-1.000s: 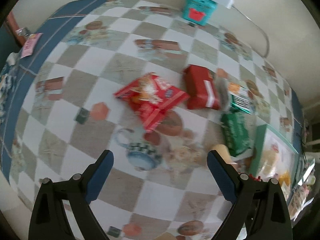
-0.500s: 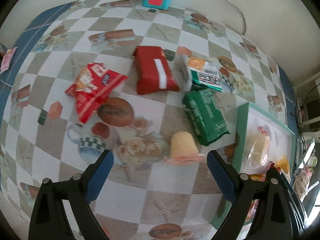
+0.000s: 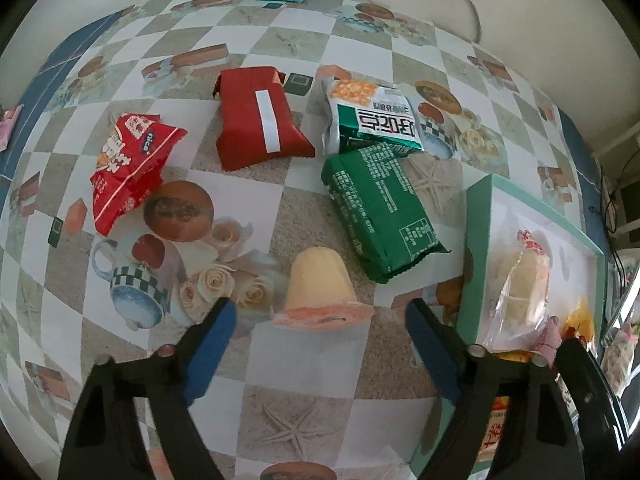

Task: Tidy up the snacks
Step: 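Grasp the yellow cup cake with the left gripper while the right carries the candy to the tray, then carry the cup cake and candy into the tray and open both grippers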

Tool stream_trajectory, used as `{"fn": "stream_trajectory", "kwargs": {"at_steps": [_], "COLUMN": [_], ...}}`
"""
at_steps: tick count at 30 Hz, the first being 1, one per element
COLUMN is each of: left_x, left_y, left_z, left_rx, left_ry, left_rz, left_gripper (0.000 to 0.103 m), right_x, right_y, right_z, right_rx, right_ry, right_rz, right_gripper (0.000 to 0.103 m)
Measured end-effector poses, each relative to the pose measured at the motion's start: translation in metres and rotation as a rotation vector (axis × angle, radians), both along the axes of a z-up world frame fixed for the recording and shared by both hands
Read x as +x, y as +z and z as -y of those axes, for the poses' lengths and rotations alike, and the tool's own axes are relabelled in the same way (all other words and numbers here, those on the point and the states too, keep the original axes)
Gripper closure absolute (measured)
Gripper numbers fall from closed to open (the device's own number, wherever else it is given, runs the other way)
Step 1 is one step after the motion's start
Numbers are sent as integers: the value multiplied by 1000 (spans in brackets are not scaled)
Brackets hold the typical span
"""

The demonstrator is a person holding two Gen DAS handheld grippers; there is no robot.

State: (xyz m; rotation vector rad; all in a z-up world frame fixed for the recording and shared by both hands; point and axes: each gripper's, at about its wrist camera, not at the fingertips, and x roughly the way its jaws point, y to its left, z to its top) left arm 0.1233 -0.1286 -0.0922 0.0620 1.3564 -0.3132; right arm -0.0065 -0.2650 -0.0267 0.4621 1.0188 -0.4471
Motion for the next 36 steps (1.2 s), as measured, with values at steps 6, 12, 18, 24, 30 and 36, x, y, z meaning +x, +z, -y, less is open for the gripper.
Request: {"fn": "stream_trajectory", "kwargs": {"at_steps": [6,12,18,24,30,36], "left_x": [0,0,-2,-14,-39,-75], "left_y": [-2,-2,27,67,85,88], "left_z": [-3,-9,-14,-3,32,83], "left_rx": [-8,-11,-33,-86,-157,-156], "left_ry": [16,19,14,-43,-156,-295], "left_rz": [-5,-13,40,127,142,137], "left_gripper": [53,54,54,54,54,54], "right_x": [-3,-5,-9,-24,-49,-71], "right_y": [0,-1,2,3,-1,0], "right_z": [4,9,16,41,79,105], "right_rx": [8,19,27,43,55,51], "right_ry": [-6,-13,-30,-97,-200,-267], "right_rz": [5,9,23,41,35,51], "right_gripper": [73,73,73,73,73,73]}}
